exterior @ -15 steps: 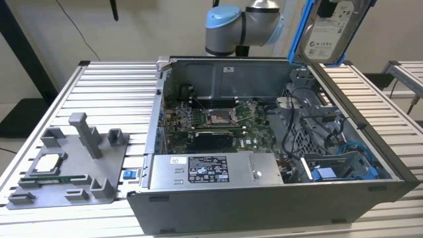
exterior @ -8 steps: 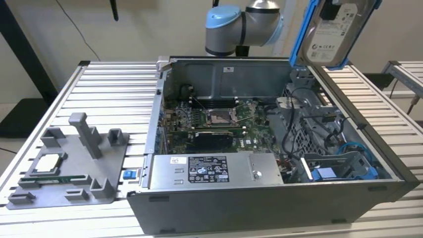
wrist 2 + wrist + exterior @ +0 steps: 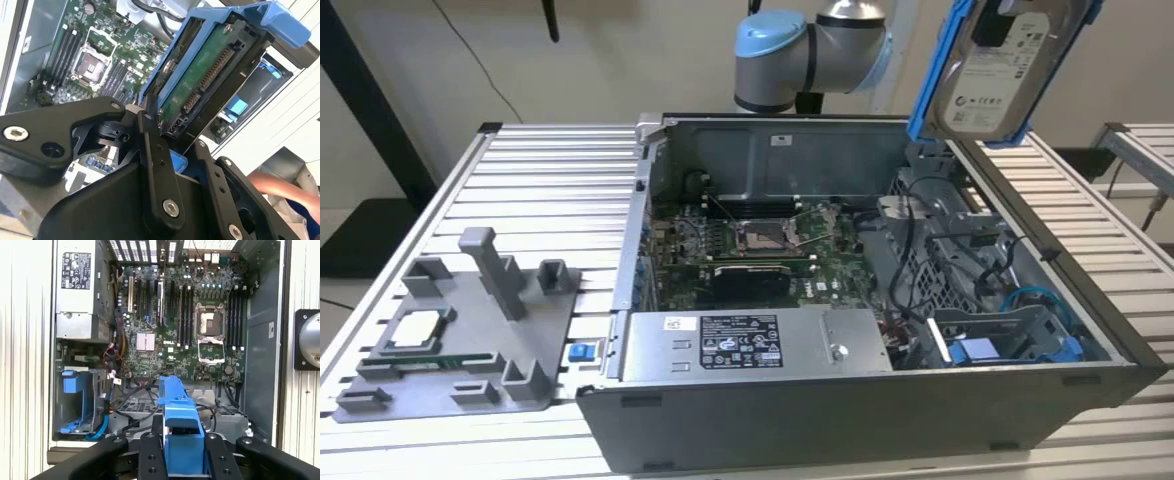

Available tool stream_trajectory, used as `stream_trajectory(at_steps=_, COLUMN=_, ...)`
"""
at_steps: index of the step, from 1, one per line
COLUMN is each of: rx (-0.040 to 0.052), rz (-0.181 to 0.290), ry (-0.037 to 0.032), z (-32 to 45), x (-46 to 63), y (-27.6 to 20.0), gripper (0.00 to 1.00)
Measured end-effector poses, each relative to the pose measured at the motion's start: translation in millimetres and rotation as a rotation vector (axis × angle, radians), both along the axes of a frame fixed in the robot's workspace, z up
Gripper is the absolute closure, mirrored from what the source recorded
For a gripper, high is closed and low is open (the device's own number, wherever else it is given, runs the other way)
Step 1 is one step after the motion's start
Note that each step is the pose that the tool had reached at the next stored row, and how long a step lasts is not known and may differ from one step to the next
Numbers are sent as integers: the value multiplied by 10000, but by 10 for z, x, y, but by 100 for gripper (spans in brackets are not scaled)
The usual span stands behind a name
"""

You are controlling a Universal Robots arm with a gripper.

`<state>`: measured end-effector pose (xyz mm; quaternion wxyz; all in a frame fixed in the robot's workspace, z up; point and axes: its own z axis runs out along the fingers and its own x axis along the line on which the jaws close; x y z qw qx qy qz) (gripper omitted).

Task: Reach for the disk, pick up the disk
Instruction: 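Pick up the disk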

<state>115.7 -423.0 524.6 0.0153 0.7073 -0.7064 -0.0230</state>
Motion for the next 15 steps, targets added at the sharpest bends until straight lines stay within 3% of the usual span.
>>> stream_trajectory(at_steps=4, rx=0, rz=-2, ry=0, z=-9, x=0, y=-70, gripper=100)
stream_trajectory(at_steps=13, rx=-1, rz=-5, ry=-30, z=-37, x=-2, y=-294, gripper=100)
stream_trajectory(at_steps=14, rx=2, rz=-8, ry=-50, z=-41, x=-5, y=-316, gripper=100)
stream_trajectory(at_steps=15, rx=2, rz=-8, ry=-115, z=-47, x=-9, y=-334, gripper=100)
